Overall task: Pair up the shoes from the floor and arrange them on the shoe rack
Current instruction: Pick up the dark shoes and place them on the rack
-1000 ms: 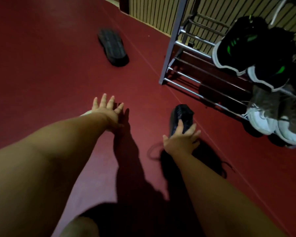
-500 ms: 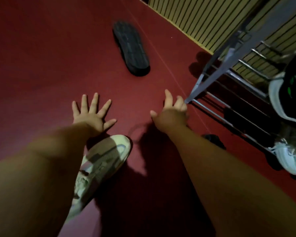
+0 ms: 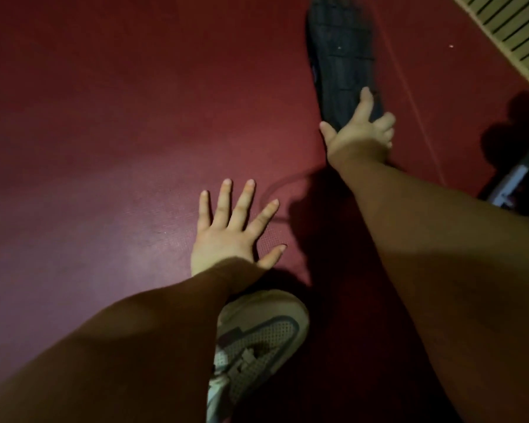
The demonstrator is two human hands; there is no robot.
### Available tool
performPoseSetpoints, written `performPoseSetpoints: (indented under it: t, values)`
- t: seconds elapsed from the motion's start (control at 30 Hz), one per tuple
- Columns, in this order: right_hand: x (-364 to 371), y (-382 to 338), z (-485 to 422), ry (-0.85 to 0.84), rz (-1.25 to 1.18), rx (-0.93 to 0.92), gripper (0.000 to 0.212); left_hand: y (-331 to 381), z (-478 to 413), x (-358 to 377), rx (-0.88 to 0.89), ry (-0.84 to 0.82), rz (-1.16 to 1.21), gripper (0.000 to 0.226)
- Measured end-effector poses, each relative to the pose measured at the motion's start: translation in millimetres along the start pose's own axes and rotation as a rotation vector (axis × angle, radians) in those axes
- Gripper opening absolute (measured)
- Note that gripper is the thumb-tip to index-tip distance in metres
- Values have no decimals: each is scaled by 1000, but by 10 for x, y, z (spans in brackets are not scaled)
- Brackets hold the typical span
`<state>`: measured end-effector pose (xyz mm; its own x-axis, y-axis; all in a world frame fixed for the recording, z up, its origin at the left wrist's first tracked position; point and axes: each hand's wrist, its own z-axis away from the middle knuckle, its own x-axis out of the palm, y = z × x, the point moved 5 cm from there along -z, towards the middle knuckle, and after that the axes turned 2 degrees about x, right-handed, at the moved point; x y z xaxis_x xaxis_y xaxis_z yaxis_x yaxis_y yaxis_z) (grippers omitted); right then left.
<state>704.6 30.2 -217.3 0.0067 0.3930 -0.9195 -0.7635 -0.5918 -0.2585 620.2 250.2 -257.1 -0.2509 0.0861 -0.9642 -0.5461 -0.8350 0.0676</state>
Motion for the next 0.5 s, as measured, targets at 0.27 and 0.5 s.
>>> performPoseSetpoints:
  t: [0.27, 0.5]
  values:
    - [178, 253, 592, 9, -42, -91, 79, 6, 18, -32, 7, 77, -8, 74]
    - [217, 979, 1600, -26, 107, -238, 81, -2, 38, -20, 36, 161, 56, 75]
